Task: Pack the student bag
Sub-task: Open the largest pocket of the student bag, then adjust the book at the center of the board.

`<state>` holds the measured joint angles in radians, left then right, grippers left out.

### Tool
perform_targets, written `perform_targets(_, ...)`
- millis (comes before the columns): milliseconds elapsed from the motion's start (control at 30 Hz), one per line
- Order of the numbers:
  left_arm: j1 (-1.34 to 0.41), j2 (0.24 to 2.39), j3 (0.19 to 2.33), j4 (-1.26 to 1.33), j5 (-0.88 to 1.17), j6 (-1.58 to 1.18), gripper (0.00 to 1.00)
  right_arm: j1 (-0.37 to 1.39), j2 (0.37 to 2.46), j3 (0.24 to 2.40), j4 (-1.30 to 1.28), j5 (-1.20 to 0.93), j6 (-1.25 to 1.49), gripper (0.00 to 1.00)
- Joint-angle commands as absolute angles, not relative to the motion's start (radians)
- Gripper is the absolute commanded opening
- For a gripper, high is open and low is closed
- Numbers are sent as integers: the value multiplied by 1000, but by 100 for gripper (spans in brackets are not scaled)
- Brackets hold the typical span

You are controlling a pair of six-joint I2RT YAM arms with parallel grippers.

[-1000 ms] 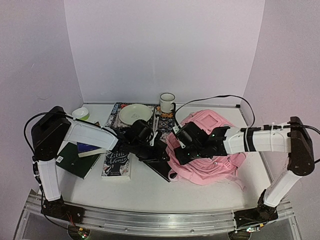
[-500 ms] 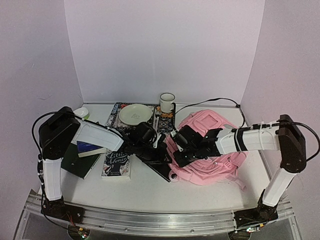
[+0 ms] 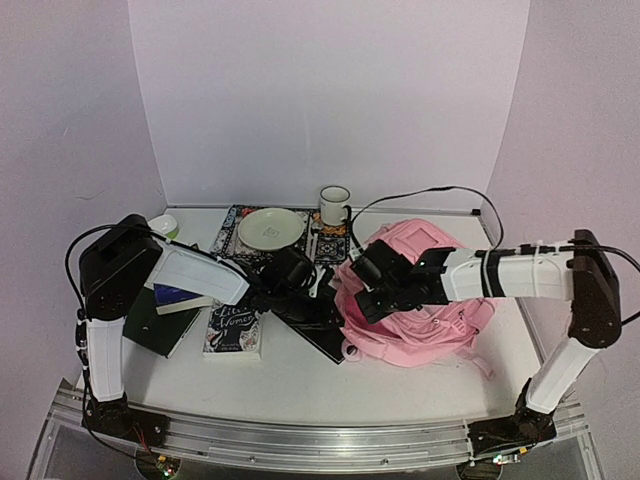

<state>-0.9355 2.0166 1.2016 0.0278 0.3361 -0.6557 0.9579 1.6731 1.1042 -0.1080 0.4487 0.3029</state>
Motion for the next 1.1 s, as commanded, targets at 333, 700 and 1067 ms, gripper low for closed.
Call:
perform_targets(333, -936, 1949, 1174, -100, 229, -639, 45, 908, 1410, 1046, -130, 589, 332, 0)
perform_targets(700, -903, 1714, 1126, -370, -71, -608, 66, 908, 1428, 1025, -81, 523, 342, 0)
perform_targets(1067, -872, 1663, 1075, -578, -225, -624, 79, 908, 1502, 1027, -66, 498, 330, 0)
